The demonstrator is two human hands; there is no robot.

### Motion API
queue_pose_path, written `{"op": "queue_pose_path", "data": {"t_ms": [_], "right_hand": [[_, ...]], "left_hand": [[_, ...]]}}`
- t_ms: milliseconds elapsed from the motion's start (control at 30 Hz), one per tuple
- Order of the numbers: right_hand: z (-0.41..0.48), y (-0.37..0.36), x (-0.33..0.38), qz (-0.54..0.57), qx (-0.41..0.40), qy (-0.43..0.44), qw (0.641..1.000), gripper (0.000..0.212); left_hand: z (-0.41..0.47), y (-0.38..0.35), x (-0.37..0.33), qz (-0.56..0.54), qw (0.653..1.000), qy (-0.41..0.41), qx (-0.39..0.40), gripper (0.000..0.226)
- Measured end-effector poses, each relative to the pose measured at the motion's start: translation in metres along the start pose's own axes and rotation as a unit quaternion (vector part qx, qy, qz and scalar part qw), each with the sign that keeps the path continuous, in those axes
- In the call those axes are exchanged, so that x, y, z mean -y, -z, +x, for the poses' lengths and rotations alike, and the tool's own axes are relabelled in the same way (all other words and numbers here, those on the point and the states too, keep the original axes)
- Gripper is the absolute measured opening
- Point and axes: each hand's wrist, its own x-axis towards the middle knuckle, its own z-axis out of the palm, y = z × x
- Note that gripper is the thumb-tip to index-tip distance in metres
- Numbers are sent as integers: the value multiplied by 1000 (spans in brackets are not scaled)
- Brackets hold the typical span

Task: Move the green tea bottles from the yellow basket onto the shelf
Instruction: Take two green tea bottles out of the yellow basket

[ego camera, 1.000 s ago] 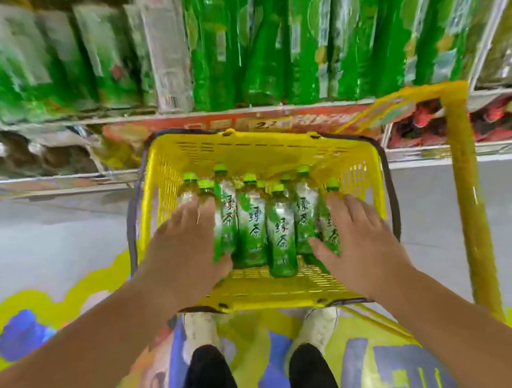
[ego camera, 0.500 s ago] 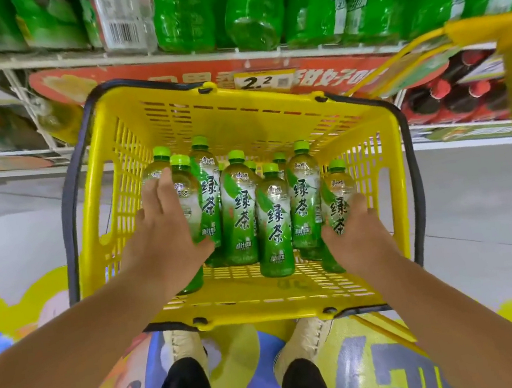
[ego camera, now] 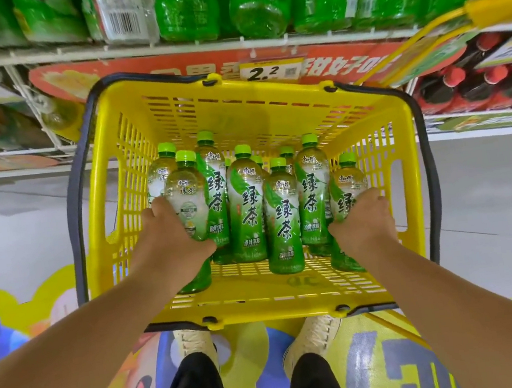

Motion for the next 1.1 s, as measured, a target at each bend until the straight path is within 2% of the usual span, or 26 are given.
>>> {"op": "queue_pose_path", "data": {"t_ms": [100,200,433,567,633,733,867,1000,1100], "right_hand": [[-8,-7,-4,12,-12,12,1000,79],[-12,-11,-14,27,-37,30,999,68],[-2,-3,-8,-6,-13,12,1000,68],[-8,-2,-10,44,-20,10,999,67],[-14,0,-11,85,-21,13,996,65],[-25,9,-10,135,-14,41,990,60],[-46,23,0,169,7,80,982,72],[-74,37,11,200,6,98,975,67],[-98,51,18,211,6,103,972,73]], "left_hand": [[-1,3,1,-5,1000,-9,3,82],[-1,2,2,-42,999,-23,15,80],[-14,-8,-15,-118,991,-42,48,75],[-19,-10,-25,-142,986,-53,73,67],[-21,-9,-30,-158,982,-50,91,71],[-26,-2,-37,-194,974,-42,111,65],[-35,12,-44,-257,956,-35,139,55],[-43,30,-43,-303,939,-13,162,62],[-54,55,-44,-323,929,-17,178,73]]}}
